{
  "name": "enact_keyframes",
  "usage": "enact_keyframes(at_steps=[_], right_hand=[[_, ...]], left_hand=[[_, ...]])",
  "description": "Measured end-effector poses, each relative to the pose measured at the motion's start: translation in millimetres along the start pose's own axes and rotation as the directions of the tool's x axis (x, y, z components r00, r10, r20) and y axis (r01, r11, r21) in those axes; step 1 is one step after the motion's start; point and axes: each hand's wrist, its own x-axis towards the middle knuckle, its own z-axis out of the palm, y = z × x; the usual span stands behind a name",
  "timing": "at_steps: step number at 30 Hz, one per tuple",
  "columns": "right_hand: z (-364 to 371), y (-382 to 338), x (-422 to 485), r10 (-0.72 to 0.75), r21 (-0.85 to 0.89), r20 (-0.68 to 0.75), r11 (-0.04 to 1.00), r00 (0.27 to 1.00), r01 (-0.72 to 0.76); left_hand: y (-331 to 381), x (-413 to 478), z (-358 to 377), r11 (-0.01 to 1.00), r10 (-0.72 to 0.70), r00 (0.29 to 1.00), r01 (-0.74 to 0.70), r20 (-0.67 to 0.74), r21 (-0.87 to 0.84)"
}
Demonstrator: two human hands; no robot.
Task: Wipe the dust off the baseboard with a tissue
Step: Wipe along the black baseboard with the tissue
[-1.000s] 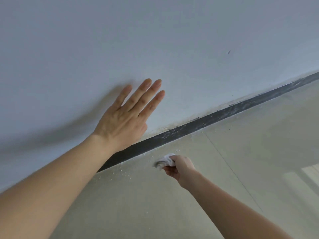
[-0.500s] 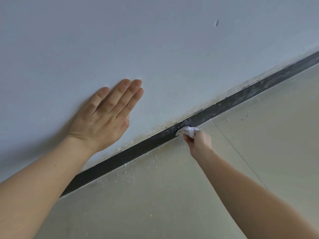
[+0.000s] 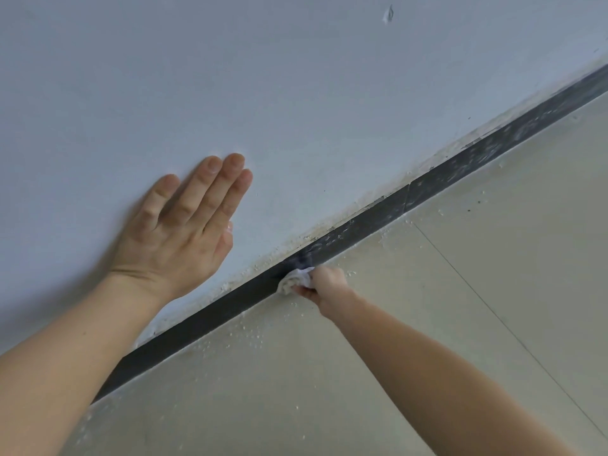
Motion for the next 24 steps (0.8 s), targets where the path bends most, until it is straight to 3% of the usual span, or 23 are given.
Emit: enact_keyframes(at_steps=[5,7,9,12,14,16,19,24], right_hand=[[-40,-20,4,-0.113,0.209,-0.191,0.966,0.975,0.153],[-54,-24,5,-0.098,0.356,-0.324,0.909,0.941,0.217],[-57,-25,-3,-0.092,0.414,-0.357,0.877,0.929,0.246],[-37,-13,-21,-0.140,0.185,-0.281,0.963,0.949,0.197],[-17,8,-28,-0.068,0.055,-0.161,0.995,0.985,0.078],[1,26,-34,0.037,0.058,-0.029,0.998,0.999,-0.036],[15,29,-39,0.059,0.083,0.144,0.994,0.988,-0.072],[3,-4,-23,-0.013,0.156,0.163,0.988,0.987,-0.012]], left_hand=[[0,1,1,1.000,-0.005,1.000,0.005,-0.010,-0.001],[0,1,1,1.000,-0.003,1.000,0.003,-0.005,0.009],[1,1,1,1.000,-0.001,1.000,0.001,-0.004,0.011],[1,2,2,1.000,-0.002,1.000,0.002,-0.015,0.016],[1,1,2,1.000,-0.004,1.000,0.004,-0.018,0.007],[2,1,2,1.000,-0.004,1.000,0.005,-0.019,0.008],[1,1,2,1.000,-0.009,1.000,0.009,-0.014,0.009],[1,1,1,1.000,-0.007,1.000,0.007,-0.015,0.009]])
